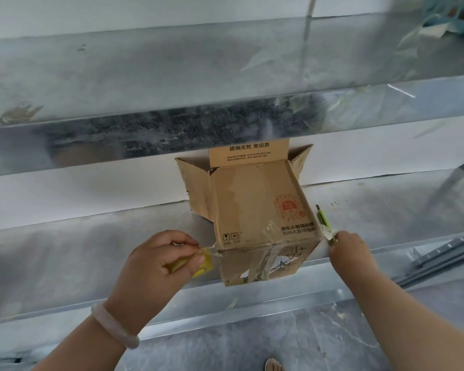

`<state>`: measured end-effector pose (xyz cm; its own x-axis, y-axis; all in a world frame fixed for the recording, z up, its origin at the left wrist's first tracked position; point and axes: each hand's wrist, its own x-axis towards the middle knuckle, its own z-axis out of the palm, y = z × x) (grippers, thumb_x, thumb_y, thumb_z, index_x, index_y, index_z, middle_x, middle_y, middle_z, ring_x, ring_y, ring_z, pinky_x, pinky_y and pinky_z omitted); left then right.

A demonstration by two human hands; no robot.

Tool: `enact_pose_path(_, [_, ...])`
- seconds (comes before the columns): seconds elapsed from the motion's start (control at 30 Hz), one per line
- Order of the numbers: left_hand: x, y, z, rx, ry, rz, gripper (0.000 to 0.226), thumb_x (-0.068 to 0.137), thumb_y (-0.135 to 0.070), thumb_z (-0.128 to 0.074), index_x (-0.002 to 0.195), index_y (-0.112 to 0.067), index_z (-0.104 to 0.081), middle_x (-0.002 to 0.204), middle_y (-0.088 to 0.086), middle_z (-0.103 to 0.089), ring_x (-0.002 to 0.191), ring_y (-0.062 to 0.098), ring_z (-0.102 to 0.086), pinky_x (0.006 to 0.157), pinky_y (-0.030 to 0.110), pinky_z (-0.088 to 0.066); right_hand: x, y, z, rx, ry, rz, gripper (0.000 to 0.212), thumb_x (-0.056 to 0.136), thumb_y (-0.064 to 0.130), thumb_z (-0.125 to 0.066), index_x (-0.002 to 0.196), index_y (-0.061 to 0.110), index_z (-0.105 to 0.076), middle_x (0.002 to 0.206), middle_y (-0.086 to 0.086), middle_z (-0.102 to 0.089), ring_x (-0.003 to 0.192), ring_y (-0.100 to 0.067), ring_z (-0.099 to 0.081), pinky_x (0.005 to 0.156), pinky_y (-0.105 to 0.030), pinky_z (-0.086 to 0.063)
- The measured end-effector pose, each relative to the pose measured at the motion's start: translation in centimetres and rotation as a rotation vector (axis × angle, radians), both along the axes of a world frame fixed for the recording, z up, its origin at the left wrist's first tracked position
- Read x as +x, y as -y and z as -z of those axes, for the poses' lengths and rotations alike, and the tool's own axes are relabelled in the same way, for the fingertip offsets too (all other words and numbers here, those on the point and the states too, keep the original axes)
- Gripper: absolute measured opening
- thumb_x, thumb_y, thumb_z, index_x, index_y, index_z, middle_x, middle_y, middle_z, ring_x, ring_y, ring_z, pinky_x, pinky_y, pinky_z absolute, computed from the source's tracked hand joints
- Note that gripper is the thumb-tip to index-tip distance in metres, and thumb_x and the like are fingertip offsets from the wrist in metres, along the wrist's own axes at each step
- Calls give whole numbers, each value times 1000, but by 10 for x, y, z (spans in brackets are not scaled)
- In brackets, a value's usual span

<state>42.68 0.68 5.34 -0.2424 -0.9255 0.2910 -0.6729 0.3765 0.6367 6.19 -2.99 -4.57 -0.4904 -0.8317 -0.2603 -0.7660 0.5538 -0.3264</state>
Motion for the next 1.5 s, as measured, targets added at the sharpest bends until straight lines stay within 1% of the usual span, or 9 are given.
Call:
enact_pose_path(0.17, [5, 1, 0, 7, 4, 38, 44, 79, -55, -56, 112, -30, -71, 98, -25, -64, 92, -6, -59, 79, 5, -42, 27, -38, -37, -331, 363, 234, 15, 94, 15, -42, 101, 14, -55, 88, -13, -61, 74, -29, -54, 61, -39, -44])
enact_pose_path(0.3, [7, 1, -1, -31, -31, 54, 26, 77, -54, -58, 93, -37, -68, 87, -26, -64, 87, -7, -58, 72, 6, -43, 66, -93, -85, -624, 522, 198, 15, 94, 31, -40, 87, 31, -53, 73, -8, -58, 64, -28, -50, 59, -46, -45])
enact_pose_path(0.43, [11, 2, 1, -57, -104, 112, 21, 78, -50, -61, 89, -32, -65, 96, -20, -63, 85, -1, -59, 72, 12, -44, 114, -134, -126, -616, 450, -87, 27, 86, 60, -38, 91, 42, -57, 62, -4, -55, 54, -21, -50, 52, -39, -43])
enact_pose_path(0.6, [16, 3, -1, -56, -105, 150, 20, 77, -49, -63, 84, -32, -70, 89, -22, -63, 87, -2, -58, 74, 7, -42, 162, -157, -138, -504, 350, -361, 31, 91, 50, -40, 112, 71, -43, 74, 15, -60, 62, -9, -57, 52, -19, -43])
enact_pose_path(0.8, [18, 2, -3, -67, -99, 122, 24, 75, -45, -59, 83, -27, -72, 86, -21, -63, 86, -3, -58, 71, 5, -41, 197, -159, -117, -450, 184, -551, 58, 99, 32, -37, 139, 68, -15, 80, 19, -45, 76, -9, -53, 61, -23, -44])
enact_pose_path(0.93, [17, 1, -4, -63, -89, 107, 24, 77, -43, -59, 83, -24, -73, 85, -18, -64, 88, -1, -57, 71, 5, -41, 212, -155, -119, -427, -5, -537, 58, 89, 29, -40, 145, 42, -36, 75, 18, -29, 49, -8, -35, 36, -16, -21])
enact_pose_path(1.03, [16, 1, -2, -68, -82, 81, 6, 78, -26, -73, 82, -21, -73, 88, -15, -64, 89, -5, -55, 73, 1, -38, 219, -152, -117, -452, -157, -526, 72, 74, 21, -68, 141, 32, -44, 73, 15, -25, 42, -12, -24, 33, -17, -2])
enact_pose_path(1.17, [9, -2, -4, -67, -73, 55, 3, 78, -22, -74, 81, -21, -73, 89, -23, -52, 93, -7, -51, 73, 0, -35, 225, -145, -115, -332, -258, -493, 104, 55, 15, -87, 146, 30, -39, 70, 10, -24, 38, -16, -11, 36, -17, 2])
enact_pose_path(1.5, [2, -2, -6, -22, -85, -89, 3, 79, -22, -73, 79, -19, -73, 91, -11, -53, 86, -1, -51, 68, 1, -36, 216, -140, -112, -321, -256, -494, 118, 40, 9, -88, 145, 25, -39, 71, 10, -22, 42, -12, 0, 38, -18, 8])
